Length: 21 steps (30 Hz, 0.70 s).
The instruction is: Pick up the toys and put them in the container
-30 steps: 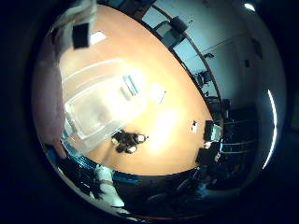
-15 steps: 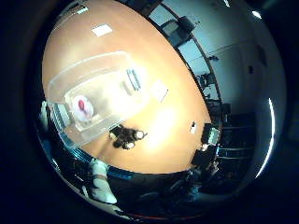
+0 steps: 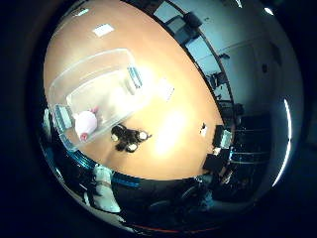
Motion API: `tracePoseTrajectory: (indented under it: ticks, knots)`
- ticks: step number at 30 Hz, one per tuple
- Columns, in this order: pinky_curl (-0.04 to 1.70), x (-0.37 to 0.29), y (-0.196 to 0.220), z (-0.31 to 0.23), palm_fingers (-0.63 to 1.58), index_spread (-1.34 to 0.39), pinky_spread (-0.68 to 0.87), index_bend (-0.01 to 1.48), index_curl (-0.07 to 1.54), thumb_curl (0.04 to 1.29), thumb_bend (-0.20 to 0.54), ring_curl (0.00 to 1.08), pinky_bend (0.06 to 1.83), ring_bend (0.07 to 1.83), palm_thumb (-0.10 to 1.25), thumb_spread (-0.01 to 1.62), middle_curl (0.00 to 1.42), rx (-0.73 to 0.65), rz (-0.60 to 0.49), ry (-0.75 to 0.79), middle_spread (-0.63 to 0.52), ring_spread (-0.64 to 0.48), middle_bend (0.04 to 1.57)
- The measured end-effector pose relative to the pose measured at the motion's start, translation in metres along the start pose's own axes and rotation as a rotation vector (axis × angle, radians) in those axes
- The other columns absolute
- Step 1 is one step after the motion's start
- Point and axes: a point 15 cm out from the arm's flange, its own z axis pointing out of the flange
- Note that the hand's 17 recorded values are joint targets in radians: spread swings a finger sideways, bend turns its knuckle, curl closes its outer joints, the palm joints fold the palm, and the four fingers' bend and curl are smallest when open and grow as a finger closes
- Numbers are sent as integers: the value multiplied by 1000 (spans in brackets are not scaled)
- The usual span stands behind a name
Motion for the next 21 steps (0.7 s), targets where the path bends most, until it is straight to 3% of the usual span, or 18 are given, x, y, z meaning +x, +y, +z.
tracePoseTrajectory:
  ticks: [21]
  knots:
    - [311,180,187,65,158,-387,442,159,269,262,-26,250,393,292,227,979,318,-209,324,33,62,177,195]
